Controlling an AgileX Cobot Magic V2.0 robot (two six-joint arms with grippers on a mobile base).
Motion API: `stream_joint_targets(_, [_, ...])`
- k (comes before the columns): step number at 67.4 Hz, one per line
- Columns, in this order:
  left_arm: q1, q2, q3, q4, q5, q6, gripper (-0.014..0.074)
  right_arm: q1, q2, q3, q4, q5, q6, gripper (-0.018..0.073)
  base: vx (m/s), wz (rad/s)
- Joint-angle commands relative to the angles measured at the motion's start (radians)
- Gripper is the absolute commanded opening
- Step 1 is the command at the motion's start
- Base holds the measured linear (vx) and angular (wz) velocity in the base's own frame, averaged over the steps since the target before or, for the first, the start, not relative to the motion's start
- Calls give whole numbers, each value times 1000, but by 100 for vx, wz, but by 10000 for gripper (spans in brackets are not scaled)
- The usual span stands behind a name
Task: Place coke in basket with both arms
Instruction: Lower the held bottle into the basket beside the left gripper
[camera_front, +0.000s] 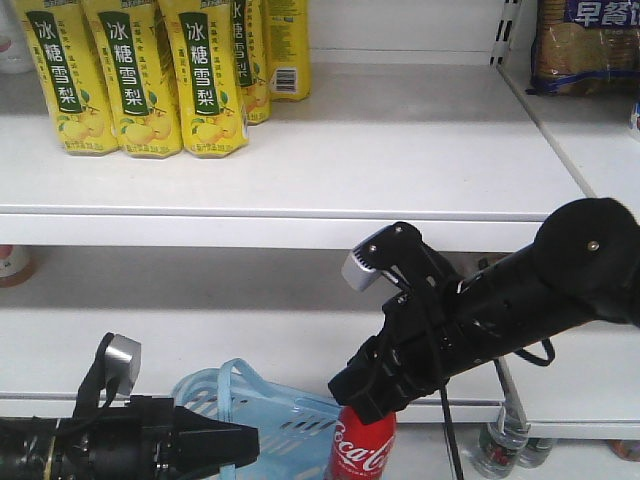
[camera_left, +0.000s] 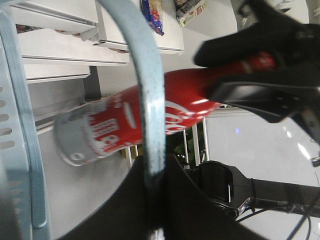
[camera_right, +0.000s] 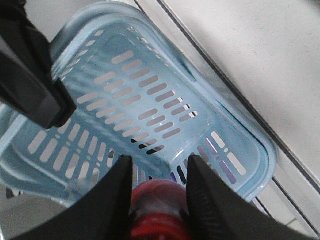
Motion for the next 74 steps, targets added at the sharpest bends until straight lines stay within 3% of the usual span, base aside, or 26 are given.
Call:
stream_joint_targets(1, [-1, -34, -13, -62, -229, 9, -6, 1, -6, 5, 177, -96, -48, -3, 0, 0])
stream_joint_targets(14, [-1, -34, -13, -62, -229, 9, -6, 1, 76, 5, 317, -85, -145, -3, 0, 0])
stream_joint_targets(47, [-1, -34, -13, -62, -229, 9, -6, 31, 260, 5, 334, -131, -151, 33, 0, 0])
stream_joint_targets(63, [-1, -34, -13, -62, -229, 9, -6, 147, 295, 5, 327, -196, -201, 166, 0, 0])
stream_joint_targets(74, [-1, -34, -13, -62, -229, 9, -6, 161, 294, 5, 319, -231, -201, 302, 0, 0])
